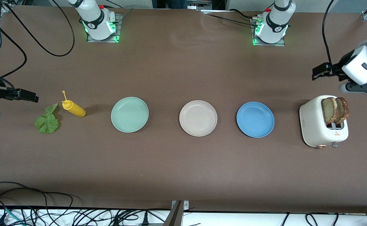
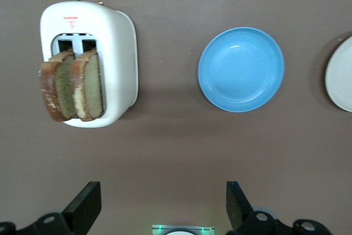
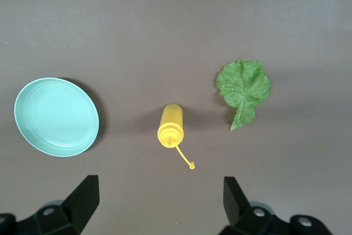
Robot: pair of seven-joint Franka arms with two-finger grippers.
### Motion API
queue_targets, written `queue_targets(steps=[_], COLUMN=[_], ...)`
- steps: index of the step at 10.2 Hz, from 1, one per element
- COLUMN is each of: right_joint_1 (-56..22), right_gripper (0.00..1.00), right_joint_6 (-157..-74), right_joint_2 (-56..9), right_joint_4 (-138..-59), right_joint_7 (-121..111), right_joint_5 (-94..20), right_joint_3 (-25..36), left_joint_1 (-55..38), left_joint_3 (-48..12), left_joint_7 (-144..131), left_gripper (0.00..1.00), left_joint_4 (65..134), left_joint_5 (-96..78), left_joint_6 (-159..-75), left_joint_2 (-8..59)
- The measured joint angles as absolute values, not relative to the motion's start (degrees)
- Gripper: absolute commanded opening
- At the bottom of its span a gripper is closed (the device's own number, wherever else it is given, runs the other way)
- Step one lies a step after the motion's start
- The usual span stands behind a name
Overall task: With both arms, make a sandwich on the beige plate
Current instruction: 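Reach the left gripper down to the toaster and grasp a bread slice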
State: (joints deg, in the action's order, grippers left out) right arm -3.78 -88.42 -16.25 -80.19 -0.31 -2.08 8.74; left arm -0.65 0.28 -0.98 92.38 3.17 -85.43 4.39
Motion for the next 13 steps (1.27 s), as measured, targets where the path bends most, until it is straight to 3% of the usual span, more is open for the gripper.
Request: queue_targets(steps=[9, 10, 11, 13], right_joint_1=[-3.8, -3.9, -3.9, -3.9], right_gripper=[1.00, 1.00, 1.00, 1.00], right_joint_6=[-88.4, -88.4, -88.4, -88.4], right_joint_2=[-16.3, -16.3, -16.3, -16.3], right_joint_4=[-80.2, -80.2, -80.2, -80.2], right_joint_7=[-0.3, -0.3, -0.3, -0.3], right_joint_5=[-2.1, -2.1, -2.1, -2.1], right_joint_3=[8.5, 8.4, 8.4, 8.4], left_joint_1=[8.2, 8.4, 8.8, 9.4], left_joint_3=[0.5, 0.5, 0.5, 0.5], left_joint_7=[9.4, 9.4, 9.4, 9.4], left_gripper=[1.00, 0.90, 0.70, 0.14], left_joint_4=[93.2, 93.9, 95.1, 97.0], left_joint_5=[6.4, 6.4, 6.4, 6.4], left_joint_6=[-99.2, -100.4, -101.6, -102.2], left_joint_2=[20.2, 20.8, 21.0, 21.0])
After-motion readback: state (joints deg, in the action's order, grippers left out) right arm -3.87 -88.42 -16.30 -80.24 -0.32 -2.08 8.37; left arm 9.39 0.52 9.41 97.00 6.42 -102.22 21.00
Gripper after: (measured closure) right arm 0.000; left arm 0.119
